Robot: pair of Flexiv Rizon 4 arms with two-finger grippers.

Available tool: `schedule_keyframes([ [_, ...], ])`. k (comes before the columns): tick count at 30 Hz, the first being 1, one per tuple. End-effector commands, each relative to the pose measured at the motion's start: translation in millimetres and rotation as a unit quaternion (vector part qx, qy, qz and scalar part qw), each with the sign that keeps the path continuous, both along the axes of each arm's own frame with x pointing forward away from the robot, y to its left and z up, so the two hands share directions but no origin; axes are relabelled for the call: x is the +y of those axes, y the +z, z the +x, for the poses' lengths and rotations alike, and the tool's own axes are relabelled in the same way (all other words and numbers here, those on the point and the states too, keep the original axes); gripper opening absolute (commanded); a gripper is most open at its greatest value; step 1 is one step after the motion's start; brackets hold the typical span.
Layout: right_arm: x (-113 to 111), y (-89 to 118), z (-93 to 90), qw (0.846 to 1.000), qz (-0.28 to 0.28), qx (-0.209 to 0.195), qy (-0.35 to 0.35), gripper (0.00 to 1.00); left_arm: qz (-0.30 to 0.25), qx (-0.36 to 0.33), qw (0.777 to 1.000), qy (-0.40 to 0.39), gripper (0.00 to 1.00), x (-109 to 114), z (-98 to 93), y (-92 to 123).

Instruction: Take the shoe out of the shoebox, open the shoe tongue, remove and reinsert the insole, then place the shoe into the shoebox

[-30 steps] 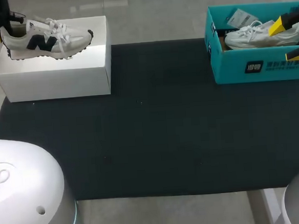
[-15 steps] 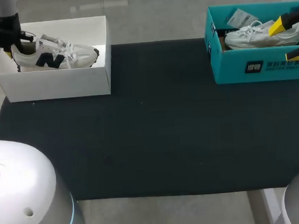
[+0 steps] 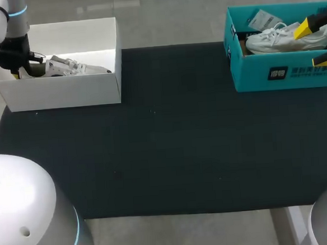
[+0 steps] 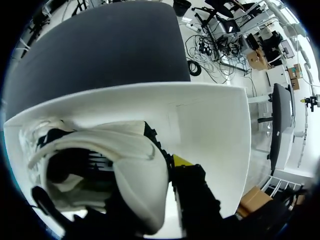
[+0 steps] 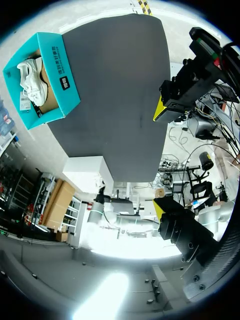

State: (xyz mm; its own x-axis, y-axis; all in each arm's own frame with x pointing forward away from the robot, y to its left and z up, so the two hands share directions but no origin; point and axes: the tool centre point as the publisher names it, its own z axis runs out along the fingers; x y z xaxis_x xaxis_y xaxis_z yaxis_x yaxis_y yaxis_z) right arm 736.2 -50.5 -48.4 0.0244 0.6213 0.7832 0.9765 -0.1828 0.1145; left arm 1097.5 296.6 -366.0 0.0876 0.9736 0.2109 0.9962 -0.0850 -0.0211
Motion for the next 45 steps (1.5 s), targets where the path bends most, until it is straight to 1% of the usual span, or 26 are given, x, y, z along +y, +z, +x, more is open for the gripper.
schedule_keyframes([
  [1, 1, -1, 1.5, 1.000, -0.001, 0.001, 0.000, 1.00, 0.009, 0.001, 1.000, 0.001, 0.00, -4, -0.4, -9],
  [5, 1, -1, 1.5, 1.000, -0.001, 0.001, 0.000, 1.00, 0.018, 0.010, 1.000, 0.009, 0.00, -3, -1.3, -19],
  [10, 1, -1, 1.5, 1.000, -0.001, 0.001, 0.000, 1.00, 0.007, 0.038, 0.999, 0.016, 0.00, -4, 3.5, -32],
  [12, 1, -1, 1.5, 1.000, -0.001, 0.001, 0.000, 1.00, 0.006, 0.045, 0.999, 0.013, 0.31, -5, 3.9, -34],
  [14, 1, -1, 1.5, 1.000, -0.001, 0.001, 0.000, 1.00, 0.008, 0.046, 0.999, 0.004, 0.47, -7, 2.1, -34],
  [16, 1, -1, 1.5, 1.000, -0.001, 0.001, 0.000, 1.00, 0.007, 0.046, 0.999, -0.003, 1.00, -8, -1.2, -31],
  [19, 1, -1, 1.5, 1.000, -0.001, 0.001, 0.000, 1.00, 0.005, 0.042, 0.999, -0.013, 1.00, -10, -6.0, -21],
  [22, 1, -1, 1.5, 1.000, -0.001, 0.001, 0.000, 1.00, -0.009, 0.034, 0.999, -0.018, 1.00, -12, -11.0, -5],
  [23, 1, -1, 1.5, 1.000, -0.001, 0.001, 0.000, 1.00, -0.014, 0.032, 0.999, -0.018, 1.00, -14, -12.8, 1],
  [25, 1, -1, 1.5, 1.000, -0.001, 0.001, 0.000, 1.00, -0.051, 0.045, 0.998, -0.013, 1.00, -15, -14.1, 14],
  [28, 1, -1, 1.5, 1.000, -0.001, 0.001, 0.000, 1.00, -0.055, 0.033, 0.998, 0.002, 1.00, -19, -16.3, 31],
  [29, 1, -1, 1.5, 1.000, -0.001, 0.001, 0.000, 1.00, -0.063, 0.030, 0.998, 0.006, 1.00, -20, -16.4, 38],
  [31, 1, -1, 1.5, 1.000, -0.001, 0.001, 0.000, 1.00, -0.061, 0.022, 0.998, 0.019, 1.00, -23, -17.6, 52],
  [32, 1, -1, 1.5, 1.000, -0.001, 0.001, 0.000, 1.00, -0.074, 0.023, 0.997, 0.013, 1.00, -25, -18.0, 61],
  [34, 1, -1, 1.5, 1.000, -0.001, 0.001, 0.000, 1.00, -0.074, 0.019, 0.997, 0.022, 1.00, -30, -18.5, 78],
  [38, 1, -1, 1.5, 1.000, -0.001, 0.001, 0.000, 1.00, -0.098, 0.012, 0.994, 0.035, 1.00, -38, -17.9, 110],
  [41, 1, -1, 1.5, 1.000, -0.001, 0.001, 0.000, 1.00, -0.111, 0.004, 0.993, 0.046, 1.00, -40, -16.6, 129],
  [45, 1, -1, 1.5, 1.000, -0.001, 0.001, 0.000, 1.00, -0.111, -0.012, 0.992, 0.059, 1.00, -39, -15.7, 166],
])
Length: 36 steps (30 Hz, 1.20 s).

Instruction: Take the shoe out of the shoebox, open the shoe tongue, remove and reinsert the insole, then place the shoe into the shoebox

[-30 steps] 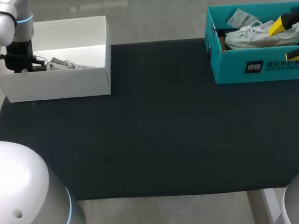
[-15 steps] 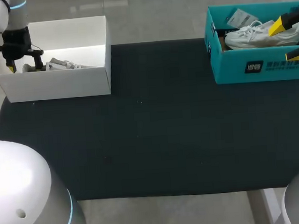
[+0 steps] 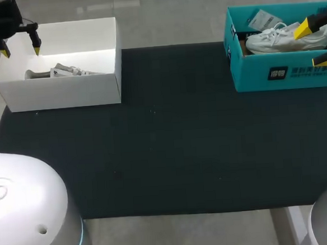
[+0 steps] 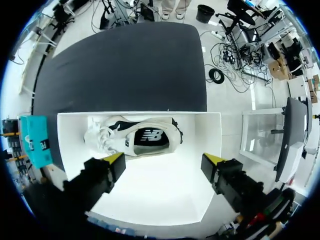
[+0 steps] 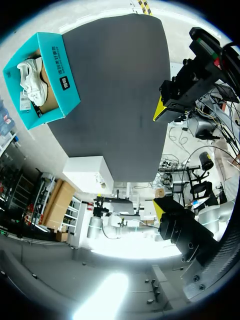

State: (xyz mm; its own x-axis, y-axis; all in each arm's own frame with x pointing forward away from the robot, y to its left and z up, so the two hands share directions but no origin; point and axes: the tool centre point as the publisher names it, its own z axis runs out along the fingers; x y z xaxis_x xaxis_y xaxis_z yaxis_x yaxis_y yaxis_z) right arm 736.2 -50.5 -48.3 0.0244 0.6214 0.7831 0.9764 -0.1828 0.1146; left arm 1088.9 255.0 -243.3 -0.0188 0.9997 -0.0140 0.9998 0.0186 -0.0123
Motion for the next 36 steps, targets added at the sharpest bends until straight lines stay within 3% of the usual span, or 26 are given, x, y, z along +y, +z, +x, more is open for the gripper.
schedule_keyframes([
  [1, 1, -1, 1.5, 1.000, -0.001, 0.001, 0.000, 1.00, 0.000, -0.015, 1.000, 0.007, 1.00, 4, -7.5, 52],
  [8, 1, -1, 1.5, 1.000, -0.001, 0.001, 0.000, 1.00, 0.005, -0.007, 1.000, 0.013, 1.00, 7, -12.1, 88],
  [13, -37, -11, 22.9, 0.998, -0.051, 0.020, -0.022, 1.00, 0.018, -0.003, 1.000, 0.007, 1.00, 3, -18.1, 100],
  [20, -111, -12, 72.3, 0.985, -0.164, 0.042, -0.027, 1.00, 0.025, 0.013, 1.000, 0.008, 1.00, -4, -26.2, 105],
  [25, -153, -11, 118.2, 0.957, -0.283, 0.061, -0.003, 1.00, 0.034, 0.027, 0.999, 0.011, 1.00, -7, -34.4, 98],
  [29, -188, -6, 157.4, 0.942, -0.330, 0.053, -0.027, 1.00, 0.038, 0.033, 0.999, 0.018, 1.00, -6, -41.2, 96],
  [34, -212, 8, 200.2, 0.913, -0.403, 0.050, -0.030, 1.00, 0.034, 0.036, 0.998, 0.035, 1.00, 3, -51.8, 104],
  [36, -223, 6, 212.9, 0.913, -0.401, 0.055, -0.037, 1.00, 0.032, 0.032, 0.998, 0.038, 1.00, 3, -58.4, 109],
])
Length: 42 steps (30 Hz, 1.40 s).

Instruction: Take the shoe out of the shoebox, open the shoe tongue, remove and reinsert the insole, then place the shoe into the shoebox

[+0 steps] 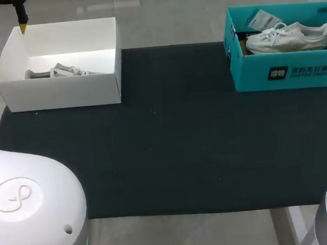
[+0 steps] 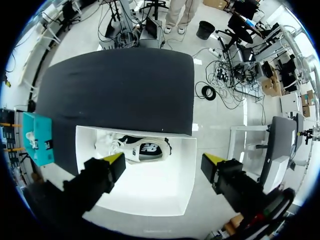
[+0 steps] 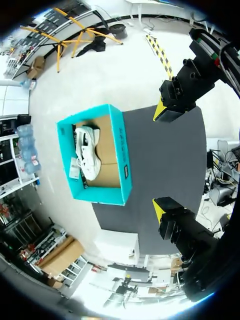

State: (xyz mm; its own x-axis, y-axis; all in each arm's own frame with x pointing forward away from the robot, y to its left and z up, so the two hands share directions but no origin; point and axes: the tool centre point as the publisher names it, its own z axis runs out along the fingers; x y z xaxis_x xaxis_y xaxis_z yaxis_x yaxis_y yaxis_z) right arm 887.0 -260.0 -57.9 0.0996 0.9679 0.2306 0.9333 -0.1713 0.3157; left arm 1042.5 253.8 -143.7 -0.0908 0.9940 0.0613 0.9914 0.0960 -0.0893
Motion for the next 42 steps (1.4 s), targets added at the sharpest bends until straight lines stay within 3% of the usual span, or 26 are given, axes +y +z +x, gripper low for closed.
schedule_keyframes([
  [1, -17, 14, 67.3, 0.992, -0.074, 0.107, -0.010, 1.00, -0.003, -0.011, 1.000, 0.002, 1.00, 4, -15.0, 12],
  [4, -25, 7, 76.3, 0.990, -0.073, 0.118, -0.027, 1.00, -0.034, -0.005, 0.999, 0.007, 1.00, 6, -21.1, 19],
  [33, -25, 7, 76.3, 0.990, -0.073, 0.118, -0.027, 1.00, -0.034, -0.005, 0.999, 0.007, 1.00, 6, -21.1, 19],
  [42, -70, -28, 136.9, 0.985, -0.143, 0.083, -0.053, 1.00, -0.034, -0.005, 0.999, 0.007, 1.00, 6, -21.1, 19],
])
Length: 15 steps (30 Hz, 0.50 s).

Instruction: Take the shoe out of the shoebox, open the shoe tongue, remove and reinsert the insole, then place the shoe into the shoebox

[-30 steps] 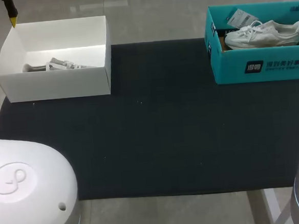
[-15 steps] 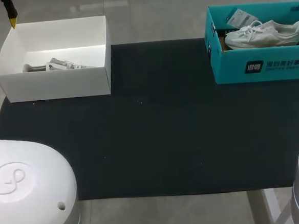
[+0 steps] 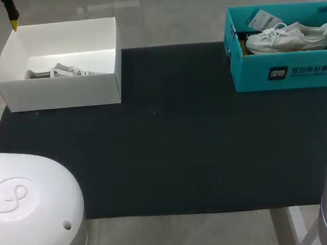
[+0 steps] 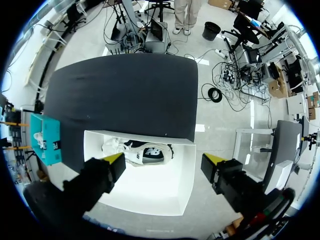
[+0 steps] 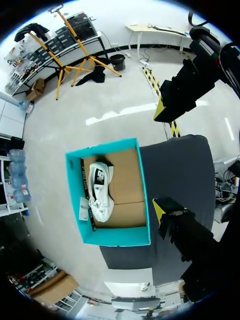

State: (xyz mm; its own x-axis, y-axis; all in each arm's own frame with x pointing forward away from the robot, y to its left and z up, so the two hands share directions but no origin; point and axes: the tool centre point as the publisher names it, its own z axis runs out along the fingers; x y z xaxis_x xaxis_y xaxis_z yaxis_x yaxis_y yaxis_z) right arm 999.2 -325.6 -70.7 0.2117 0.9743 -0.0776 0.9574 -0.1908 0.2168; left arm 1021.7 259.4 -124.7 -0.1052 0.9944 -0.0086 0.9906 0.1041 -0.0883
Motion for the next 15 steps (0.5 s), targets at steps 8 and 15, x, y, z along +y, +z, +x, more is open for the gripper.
schedule_keyframes([
  [8, -14, -46, 71.3, 0.999, -0.037, -0.030, 0.007, 1.00, 0.001, -0.001, 1.000, 0.000, 1.00, 1, -0.3, 0],
  [15, -23, -66, 85.8, 0.999, -0.030, -0.024, 0.000, 1.00, 0.001, -0.001, 1.000, 0.000, 1.00, 1, -0.3, 0],
])
